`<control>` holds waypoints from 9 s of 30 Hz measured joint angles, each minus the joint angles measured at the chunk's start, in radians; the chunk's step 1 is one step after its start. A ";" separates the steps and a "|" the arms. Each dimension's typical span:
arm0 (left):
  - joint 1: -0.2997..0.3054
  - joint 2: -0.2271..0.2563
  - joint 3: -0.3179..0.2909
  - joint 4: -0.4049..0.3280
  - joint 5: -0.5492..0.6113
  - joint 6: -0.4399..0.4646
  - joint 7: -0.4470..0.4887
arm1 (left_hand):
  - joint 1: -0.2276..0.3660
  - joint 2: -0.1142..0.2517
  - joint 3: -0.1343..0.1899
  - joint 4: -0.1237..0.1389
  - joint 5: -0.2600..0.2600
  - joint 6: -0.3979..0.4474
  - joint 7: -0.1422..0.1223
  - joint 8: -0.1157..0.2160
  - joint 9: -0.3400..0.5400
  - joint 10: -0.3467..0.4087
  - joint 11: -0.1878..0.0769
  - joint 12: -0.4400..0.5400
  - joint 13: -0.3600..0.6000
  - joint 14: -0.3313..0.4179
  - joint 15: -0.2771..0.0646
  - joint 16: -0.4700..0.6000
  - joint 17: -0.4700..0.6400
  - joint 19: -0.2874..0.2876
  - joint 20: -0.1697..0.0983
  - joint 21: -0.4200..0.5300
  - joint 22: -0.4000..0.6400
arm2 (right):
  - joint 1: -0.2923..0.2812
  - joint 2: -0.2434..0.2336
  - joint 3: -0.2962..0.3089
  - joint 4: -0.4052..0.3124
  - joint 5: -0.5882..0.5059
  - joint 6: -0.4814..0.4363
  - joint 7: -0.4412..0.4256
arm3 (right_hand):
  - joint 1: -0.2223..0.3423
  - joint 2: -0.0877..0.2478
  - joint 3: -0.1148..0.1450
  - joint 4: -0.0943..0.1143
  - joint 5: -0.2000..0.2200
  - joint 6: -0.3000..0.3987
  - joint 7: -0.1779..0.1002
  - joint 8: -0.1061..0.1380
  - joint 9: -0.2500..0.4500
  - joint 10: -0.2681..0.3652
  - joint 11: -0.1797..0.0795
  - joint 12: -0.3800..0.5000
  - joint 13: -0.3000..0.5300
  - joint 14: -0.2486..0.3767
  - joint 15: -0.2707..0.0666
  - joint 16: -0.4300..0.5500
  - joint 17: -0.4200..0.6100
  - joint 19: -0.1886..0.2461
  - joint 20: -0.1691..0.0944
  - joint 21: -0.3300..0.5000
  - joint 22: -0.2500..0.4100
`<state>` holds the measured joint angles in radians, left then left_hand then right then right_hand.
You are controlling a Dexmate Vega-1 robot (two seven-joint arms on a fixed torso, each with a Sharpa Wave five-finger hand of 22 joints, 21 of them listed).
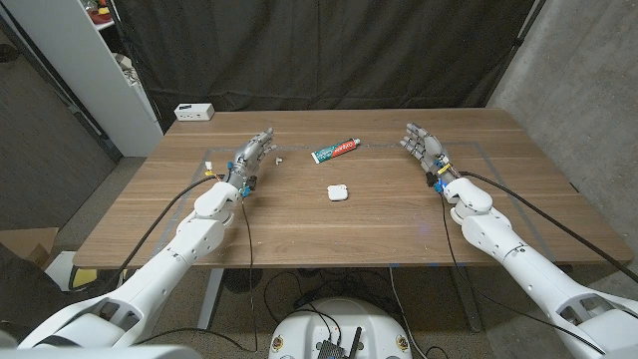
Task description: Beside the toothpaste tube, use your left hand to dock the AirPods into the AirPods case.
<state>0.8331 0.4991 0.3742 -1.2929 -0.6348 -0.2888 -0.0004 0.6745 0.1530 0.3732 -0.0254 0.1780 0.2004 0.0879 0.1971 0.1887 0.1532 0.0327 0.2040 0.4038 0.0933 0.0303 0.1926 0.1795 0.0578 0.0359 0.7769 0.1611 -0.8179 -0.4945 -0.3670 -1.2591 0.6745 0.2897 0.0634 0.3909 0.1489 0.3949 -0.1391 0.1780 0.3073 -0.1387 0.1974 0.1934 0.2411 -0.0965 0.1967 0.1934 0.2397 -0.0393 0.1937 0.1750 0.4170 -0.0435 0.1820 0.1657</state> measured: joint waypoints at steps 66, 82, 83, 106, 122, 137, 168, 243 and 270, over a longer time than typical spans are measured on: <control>-0.727 0.307 0.642 -0.356 1.045 1.051 -0.483 | 0.190 -0.082 -0.039 -0.124 0.004 0.471 -0.004 0.147 0.079 -0.148 -0.008 0.023 -0.195 -0.265 0.018 -0.019 -0.017 -0.161 0.053 -0.386 0.004 | -0.055 -0.099 -0.031 -0.114 0.038 -0.108 0.118 | 0.008 0.000 -0.018 -0.005 0.004 0.016 -0.009 0.000 0.005 0.036 0.036 0.000 0.004 0.028 0.004 0.000 0.000 -0.020 -0.001 0.000 0.000; -0.854 0.179 0.736 -0.106 1.185 0.902 -0.672 | 0.251 -0.067 -0.030 -0.133 0.004 0.394 -0.081 0.130 0.106 -0.153 -0.013 0.023 -0.204 -0.265 0.018 -0.019 -0.017 -0.142 0.050 -0.425 0.004 | -0.052 -0.090 -0.036 -0.099 0.040 -0.114 0.124 | 0.013 0.005 -0.018 -0.005 0.004 0.014 -0.050 0.000 0.004 0.036 0.036 0.000 0.009 0.029 0.004 0.000 0.000 -0.020 -0.001 0.000 0.000; -0.854 0.179 0.736 -0.106 1.189 0.886 -0.676 | 0.252 -0.069 -0.030 -0.134 0.004 0.380 -0.086 0.124 0.108 -0.151 -0.016 0.023 -0.204 -0.265 0.018 -0.019 -0.017 -0.139 0.050 -0.429 0.004 | -0.053 -0.091 -0.035 -0.100 0.040 -0.114 0.124 | 0.018 0.001 -0.018 -0.005 0.004 0.014 -0.050 0.000 0.004 0.036 0.036 0.000 0.009 0.029 0.004 0.000 0.000 -0.020 -0.001 0.000 0.000; -0.757 0.182 0.666 -0.036 1.191 0.668 -0.617 | 0.306 -0.078 -0.074 -0.125 0.026 0.373 -0.209 0.093 0.113 -0.091 -0.065 0.037 -0.209 -0.216 -0.051 -0.015 -0.016 -0.064 0.029 -0.487 0.004 | -0.101 -0.107 -0.016 -0.140 0.054 -0.115 0.096 | 0.022 0.004 -0.018 -0.005 0.012 0.005 -0.023 0.000 0.004 0.030 0.041 0.000 0.009 0.028 0.004 0.000 0.000 -0.029 -0.003 0.000 -0.001; -0.658 0.208 0.605 -0.052 1.218 0.601 -0.493 | 0.330 -0.062 -0.098 -0.121 0.018 0.460 -0.186 0.114 0.120 -0.002 -0.091 0.063 -0.206 -0.129 -0.061 -0.007 -0.016 0.009 0.005 -0.513 0.009 | -0.133 -0.110 -0.007 -0.167 0.055 -0.103 0.064 | 0.022 0.004 -0.022 -0.009 0.012 0.007 -0.011 0.000 0.004 0.030 0.041 0.000 0.009 0.025 0.000 0.000 0.000 -0.029 -0.003 0.000 -0.001; -0.624 0.210 0.590 -0.044 1.258 0.553 -0.420 | 0.341 -0.062 -0.105 -0.122 0.014 0.449 -0.197 0.109 0.133 0.001 -0.095 0.063 -0.206 -0.123 -0.066 -0.012 -0.016 0.020 0.005 -0.522 0.014 | -0.149 -0.113 -0.003 -0.178 0.054 -0.098 0.053 | 0.026 0.000 -0.022 -0.009 0.012 0.007 -0.011 0.000 0.004 0.030 0.041 0.000 0.009 0.025 0.000 0.000 0.000 -0.029 -0.003 0.000 -0.001; -0.574 0.177 0.584 0.008 1.275 0.551 -0.340 | 0.350 -0.053 -0.125 -0.113 0.010 0.509 -0.177 0.128 0.162 0.047 -0.099 0.063 -0.201 -0.066 -0.066 -0.012 -0.016 0.059 0.012 -0.544 0.014 | -0.153 -0.116 0.000 -0.175 0.065 -0.096 0.064 | 0.014 0.004 -0.035 0.004 0.012 0.013 -0.006 0.000 0.002 0.030 0.041 0.000 0.009 0.025 0.000 0.000 0.004 -0.035 0.002 0.000 -0.001; -0.548 0.191 0.573 -0.068 1.258 0.605 -0.323 | 0.358 -0.016 -0.165 -0.117 0.014 0.621 -0.177 0.151 0.216 0.124 -0.115 0.070 -0.192 0.027 -0.066 -0.012 -0.016 0.095 0.034 -0.560 0.023 | -0.198 -0.113 0.006 -0.197 0.084 -0.082 0.063 | 0.010 0.008 -0.035 0.004 0.012 0.013 -0.006 0.000 0.002 0.030 0.041 0.000 0.009 0.025 0.000 0.000 0.004 -0.037 0.000 0.000 -0.001; -0.466 0.261 0.505 -0.371 1.278 0.743 -0.433 | 0.368 -0.016 -0.169 -0.121 0.013 0.633 -0.162 0.163 0.245 0.124 -0.115 0.066 -0.192 0.030 -0.070 -0.012 -0.016 0.102 0.041 -0.560 0.023 | -0.187 -0.119 -0.009 -0.196 0.093 -0.101 0.105 | 0.010 0.008 -0.035 0.004 0.011 0.013 -0.006 0.000 0.002 0.030 0.041 0.000 0.009 0.025 0.000 0.000 0.004 -0.042 0.006 0.000 -0.001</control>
<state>0.3674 0.7600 0.8788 -1.6642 0.6436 0.4544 -0.4338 1.0428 0.1370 0.2038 -0.1462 0.1914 0.8336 -0.0743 0.3597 0.4337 0.2771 -0.0824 0.2698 0.2117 0.1235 -0.0393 0.1808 0.1634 0.1595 0.0768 0.2171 0.1840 -1.0047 -0.6140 -0.3761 -1.4547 0.7680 0.1889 0.1689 0.4013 0.1568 0.3599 -0.1348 0.1895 0.3201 -0.1445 0.1973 0.1955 0.2713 -0.0552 0.1966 0.2022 0.2646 -0.0393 0.1937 0.1791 0.3751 -0.0377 0.1819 0.1650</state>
